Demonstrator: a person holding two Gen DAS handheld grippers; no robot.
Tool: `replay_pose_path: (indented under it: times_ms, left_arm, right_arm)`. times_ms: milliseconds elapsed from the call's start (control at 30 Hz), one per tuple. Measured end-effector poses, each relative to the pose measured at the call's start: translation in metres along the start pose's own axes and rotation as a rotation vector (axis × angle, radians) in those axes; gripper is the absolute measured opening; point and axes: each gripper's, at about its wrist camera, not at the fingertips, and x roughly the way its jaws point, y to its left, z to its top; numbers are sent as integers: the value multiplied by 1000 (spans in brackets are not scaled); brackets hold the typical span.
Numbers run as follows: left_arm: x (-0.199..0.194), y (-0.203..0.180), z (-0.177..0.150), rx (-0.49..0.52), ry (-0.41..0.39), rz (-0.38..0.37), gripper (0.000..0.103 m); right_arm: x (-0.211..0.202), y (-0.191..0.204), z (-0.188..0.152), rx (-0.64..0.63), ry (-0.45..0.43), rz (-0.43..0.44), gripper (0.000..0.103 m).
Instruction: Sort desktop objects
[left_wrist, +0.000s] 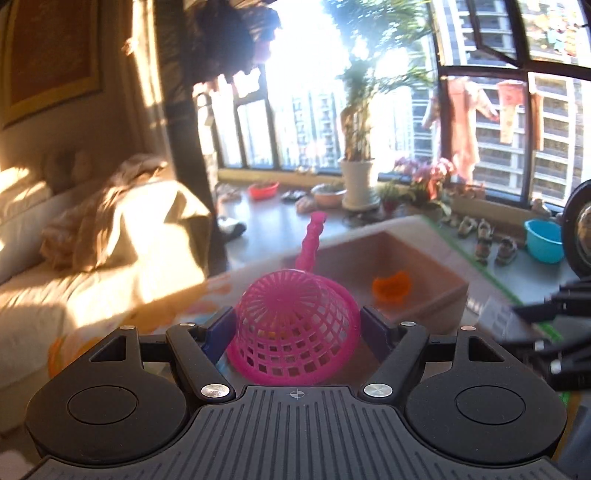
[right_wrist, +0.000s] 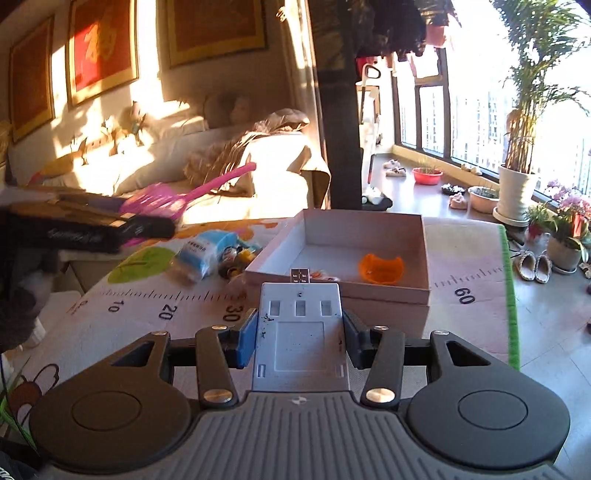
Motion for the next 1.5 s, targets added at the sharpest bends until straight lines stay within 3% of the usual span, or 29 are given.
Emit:
replay_pose_path:
  times_ms: [167,267,367,467,633,767,933,1033,1200,1233,1267,1333,1433,1500]
  left_arm:
    - [90,-27,24,-61,-2,-40,80]
    - [128,-26,16,-127,85,-41,81]
    - [119,-16,-8,-159,99,-67,93]
    - [96,-5,-31,-153,86,-19,95]
    - [72,13,-64,-168,164,-8,96]
    - [57,27,-87,-149,182,28,99]
    - [52,55,-108,-171,216,116,101]
    - [57,71,-116,-238,247,144,101]
    - [55,78,-120,-265,251,149,102]
    - [55,79,-121,-269,251,148,102]
    - [56,79,-123,-276,252,147,102]
    - [56,82,-123,-296,252,141,102]
    - [53,84,-125,-318,238,140,102]
    - [51,83,-126,-319,230,130,103]
  right_arm:
    - [7,-12,3,22,10,-7,47]
    - [15,-17,9,20,24,-19,47]
    - [22,-23,24,1,13,-54,47]
    - [39,-35,49,-3,3,-78,48]
    - [110,-49,84,21,59,-128,47]
    - [168,-56,82,47,181,-213,50]
    - [170,-43,77,49,218,-236,52]
    - [163,-16,91,5,203,-201,52]
    - [185,42,120,-27,237,-55,55]
    - [196,54,124,-36,256,-38,50]
    - [209,66,127,-48,277,-23,32]
    - [237,86,131,-55,335,-15,18]
    - [280,108,134,-81,393,-63,18]
    - [307,113,133,-134,403,-164,18]
